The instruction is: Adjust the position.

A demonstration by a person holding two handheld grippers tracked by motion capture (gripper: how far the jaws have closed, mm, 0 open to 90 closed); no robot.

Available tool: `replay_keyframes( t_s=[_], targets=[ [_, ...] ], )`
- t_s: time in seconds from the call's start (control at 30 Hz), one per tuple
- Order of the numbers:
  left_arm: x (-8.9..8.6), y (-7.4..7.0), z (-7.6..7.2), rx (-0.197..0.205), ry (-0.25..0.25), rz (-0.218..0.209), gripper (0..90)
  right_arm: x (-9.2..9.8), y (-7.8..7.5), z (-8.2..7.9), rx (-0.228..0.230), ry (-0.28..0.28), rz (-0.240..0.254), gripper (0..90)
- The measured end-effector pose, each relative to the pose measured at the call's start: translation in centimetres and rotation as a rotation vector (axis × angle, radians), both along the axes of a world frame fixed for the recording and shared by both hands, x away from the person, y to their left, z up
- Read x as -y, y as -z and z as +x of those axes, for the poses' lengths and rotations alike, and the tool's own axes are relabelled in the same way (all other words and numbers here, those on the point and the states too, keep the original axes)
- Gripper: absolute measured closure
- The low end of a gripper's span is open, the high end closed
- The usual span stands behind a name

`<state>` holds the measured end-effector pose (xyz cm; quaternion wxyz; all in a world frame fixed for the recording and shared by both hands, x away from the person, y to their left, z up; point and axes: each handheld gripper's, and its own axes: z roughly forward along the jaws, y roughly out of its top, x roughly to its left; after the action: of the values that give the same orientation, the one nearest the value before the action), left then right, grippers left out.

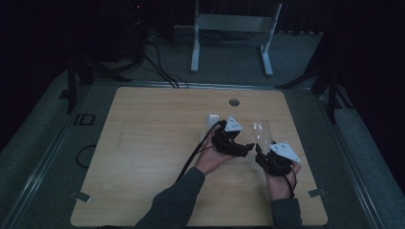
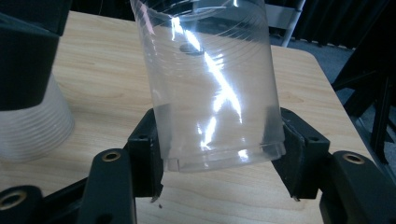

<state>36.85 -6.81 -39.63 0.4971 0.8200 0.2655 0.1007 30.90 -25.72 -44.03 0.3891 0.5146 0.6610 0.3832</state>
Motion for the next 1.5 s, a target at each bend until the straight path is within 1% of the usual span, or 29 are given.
replay_keyframes(
  t_s=[0.1, 0.3, 0.37, 0.47, 0.57, 0.7, 0.77, 0.87, 0.93, 1.0, 1.1, 1.2, 1.27, 1.47, 1.5],
  targets=[
    [0.1, 0.0, -0.1, 0.001, 0.008, 0.003, 25.6, 0.0, -0.1, -0.1, 0.012, 0.002, 0.004, 41.7],
    [0.4, 0.1, -0.1, -0.007, 0.018, -0.006, 25.6, 0.1, -0.3, -0.4, 0.03, 0.006, 0.007, 41.7],
    [0.5, 0.0, -0.2, -0.01, 0.038, -0.031, 25.1, 0.2, -0.3, -0.6, 0.041, 0.007, 0.006, 41.7],
    [0.6, -0.1, -0.3, -0.019, 0.042, -0.054, 24.8, 0.2, -0.3, -0.8, 0.049, 0.007, 0.003, 41.7],
    [0.9, -0.1, -0.3, -0.022, 0.049, -0.045, 23.0, 0.4, -0.3, -1.1, 0.05, 0.006, 0.006, 41.7],
    [1.2, 0.0, -0.3, -0.044, 0.051, -0.068, 20.9, 0.5, -0.2, -1.4, 0.055, 0.001, 0.006, 41.7],
    [1.3, 0.0, -0.2, -0.065, 0.058, -0.091, 18.9, 0.4, -0.2, -1.6, 0.062, -0.004, 0.01, 41.7],
    [1.4, 0.1, 0.0, -0.087, 0.065, -0.111, 18.0, 0.2, -0.1, -2.0, 0.076, -0.014, 0.001, 41.7],
    [1.5, 0.1, 0.1, -0.091, 0.065, -0.106, 17.8, 0.2, 0.0, -2.0, 0.079, -0.015, 0.001, 41.7],
    [1.5, 0.2, 0.1, -0.098, 0.063, -0.109, 17.0, 0.1, 0.1, -2.0, 0.076, -0.02, 0.012, 41.7],
    [1.7, 0.3, 0.2, -0.108, 0.052, -0.107, 16.5, 0.1, 0.0, -2.1, 0.083, -0.027, 0.011, 41.7],
    [1.8, 0.4, 0.4, -0.123, 0.047, -0.129, 16.0, 0.0, -0.2, -2.2, 0.095, -0.03, 0.017, 41.7],
    [1.8, 0.4, 0.4, -0.128, 0.047, -0.14, 16.0, 0.0, -0.2, -2.3, 0.102, -0.037, 0.02, 41.7],
    [2.1, 0.2, 0.3, -0.139, 0.052, -0.194, 15.9, -0.2, -0.3, -2.7, 0.145, -0.056, 0.031, 41.7],
    [2.1, 0.2, 0.3, -0.139, 0.052, -0.194, 15.7, -0.2, -0.3, -2.7, 0.145, -0.056, 0.031, 41.7]
  ],
)
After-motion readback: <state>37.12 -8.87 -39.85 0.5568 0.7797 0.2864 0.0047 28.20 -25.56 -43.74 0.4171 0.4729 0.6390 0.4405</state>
